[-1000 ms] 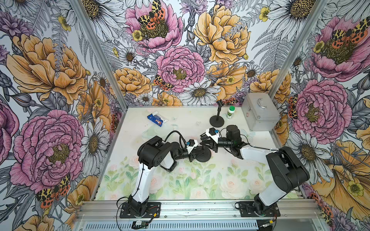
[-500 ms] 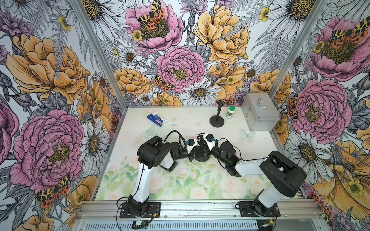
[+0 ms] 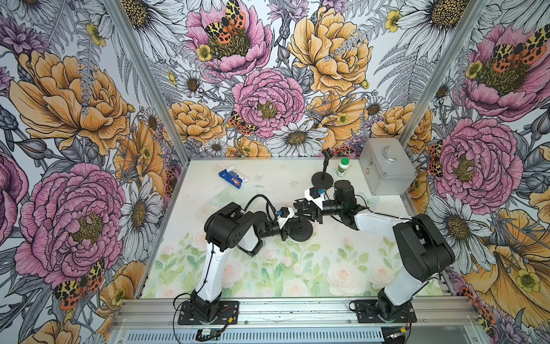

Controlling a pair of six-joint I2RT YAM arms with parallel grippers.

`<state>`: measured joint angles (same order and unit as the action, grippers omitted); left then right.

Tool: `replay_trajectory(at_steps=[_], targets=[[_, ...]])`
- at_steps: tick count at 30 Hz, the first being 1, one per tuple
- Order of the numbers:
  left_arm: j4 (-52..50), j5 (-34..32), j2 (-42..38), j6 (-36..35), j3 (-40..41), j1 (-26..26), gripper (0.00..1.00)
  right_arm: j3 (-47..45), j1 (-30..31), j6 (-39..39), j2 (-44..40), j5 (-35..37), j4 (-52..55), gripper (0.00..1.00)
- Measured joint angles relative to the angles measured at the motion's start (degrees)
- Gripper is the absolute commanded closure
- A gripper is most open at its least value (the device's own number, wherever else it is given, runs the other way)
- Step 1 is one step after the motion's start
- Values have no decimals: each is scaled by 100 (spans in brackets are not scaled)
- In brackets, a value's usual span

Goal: Assemble a microphone stand
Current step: Screw the microphone stand pole into the microphone stand base.

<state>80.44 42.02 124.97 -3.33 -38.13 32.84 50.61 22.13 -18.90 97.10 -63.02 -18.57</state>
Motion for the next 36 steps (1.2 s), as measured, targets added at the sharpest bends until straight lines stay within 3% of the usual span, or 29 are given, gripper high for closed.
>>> replay_trajectory(at_steps=[4,7,9,13,15,18,23,26,28,30,31,32,33,36], targets=[[0,0,0,-24,0,0,82,219,-50,-446,50,-92,688,68],[4,35,0,-44,2,0,82,393,-66,-754,74,-87,1097,82],[-2,39,0,-28,2,0,81,457,-74,-938,90,-116,1222,98],[0,39,0,-9,4,0,77,470,-57,-955,94,-31,1261,100],[-4,39,0,0,4,0,76,256,15,-603,35,243,772,100],[-7,42,0,2,7,0,76,-614,229,280,-328,1163,-739,100],[-7,37,0,2,9,4,75,-1891,1025,1768,-599,3954,-3134,100],[-7,39,0,2,9,4,76,-2170,1532,2118,-560,5309,-3751,100],[-7,35,0,11,9,4,78,-2208,1694,2208,-511,5700,-3910,100],[-7,35,0,26,9,4,80,-2218,1733,2205,-501,5788,-3958,96],[-7,37,0,42,9,4,81,-2227,1729,2166,-501,5759,-3963,83],[-7,39,0,42,11,4,82,-2229,1707,2092,-503,5670,-3960,76],[-4,39,0,35,15,4,84,-2227,1648,2017,-509,5484,-3947,75],[0,26,0,-35,22,20,84,-2000,1102,1633,-577,3956,-3427,71]])
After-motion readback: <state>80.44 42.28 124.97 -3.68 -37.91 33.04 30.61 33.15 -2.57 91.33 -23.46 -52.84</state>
